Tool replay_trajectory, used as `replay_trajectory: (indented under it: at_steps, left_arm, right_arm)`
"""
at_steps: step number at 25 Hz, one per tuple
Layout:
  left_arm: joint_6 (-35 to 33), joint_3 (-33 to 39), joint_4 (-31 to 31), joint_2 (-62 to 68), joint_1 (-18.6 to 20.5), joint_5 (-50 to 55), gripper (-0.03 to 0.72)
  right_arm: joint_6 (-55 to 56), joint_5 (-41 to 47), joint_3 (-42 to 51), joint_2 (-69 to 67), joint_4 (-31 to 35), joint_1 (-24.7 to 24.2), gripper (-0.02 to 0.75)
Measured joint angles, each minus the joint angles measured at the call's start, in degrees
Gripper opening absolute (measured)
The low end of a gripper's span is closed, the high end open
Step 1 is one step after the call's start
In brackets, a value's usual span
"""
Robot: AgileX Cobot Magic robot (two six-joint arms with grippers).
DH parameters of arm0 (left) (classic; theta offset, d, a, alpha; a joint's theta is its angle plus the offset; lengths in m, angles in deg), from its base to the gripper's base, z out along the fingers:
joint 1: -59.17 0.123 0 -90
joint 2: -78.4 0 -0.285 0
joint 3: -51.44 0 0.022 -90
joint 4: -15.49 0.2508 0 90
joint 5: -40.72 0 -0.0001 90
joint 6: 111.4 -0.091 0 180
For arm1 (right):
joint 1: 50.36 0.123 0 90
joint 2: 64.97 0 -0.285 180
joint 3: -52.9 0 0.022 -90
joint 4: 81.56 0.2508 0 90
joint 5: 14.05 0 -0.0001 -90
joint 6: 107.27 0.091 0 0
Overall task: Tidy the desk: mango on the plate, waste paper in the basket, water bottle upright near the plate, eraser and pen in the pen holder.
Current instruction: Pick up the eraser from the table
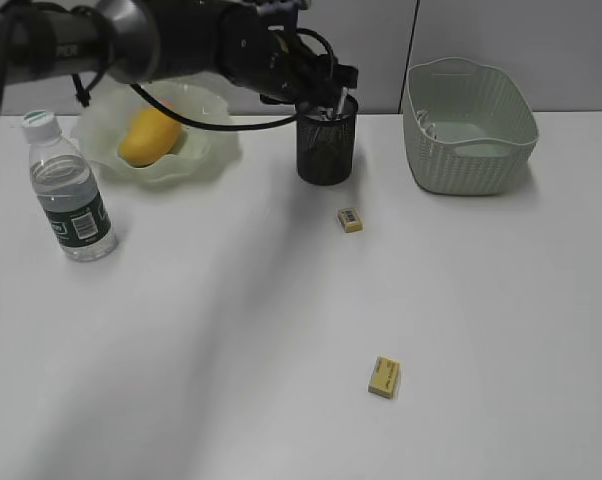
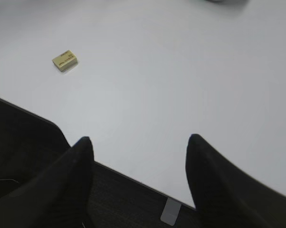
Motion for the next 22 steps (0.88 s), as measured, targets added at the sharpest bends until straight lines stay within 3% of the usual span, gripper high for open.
replay_trajectory:
  at_steps: [13, 22]
  left_arm:
    - [-0.4, 0.0, 5.4, -19.4, 0.0, 49.1, 0.391]
    - [-3.9, 0.1, 0.7, -28.9, 0.0, 52.9, 0.317]
  right_arm:
    - [0.0, 0.0, 0.0, 0.0, 0.0, 0.0, 0.488]
    - [0.0, 0.0, 0.0, 0.0, -0.1, 0.0, 0.489]
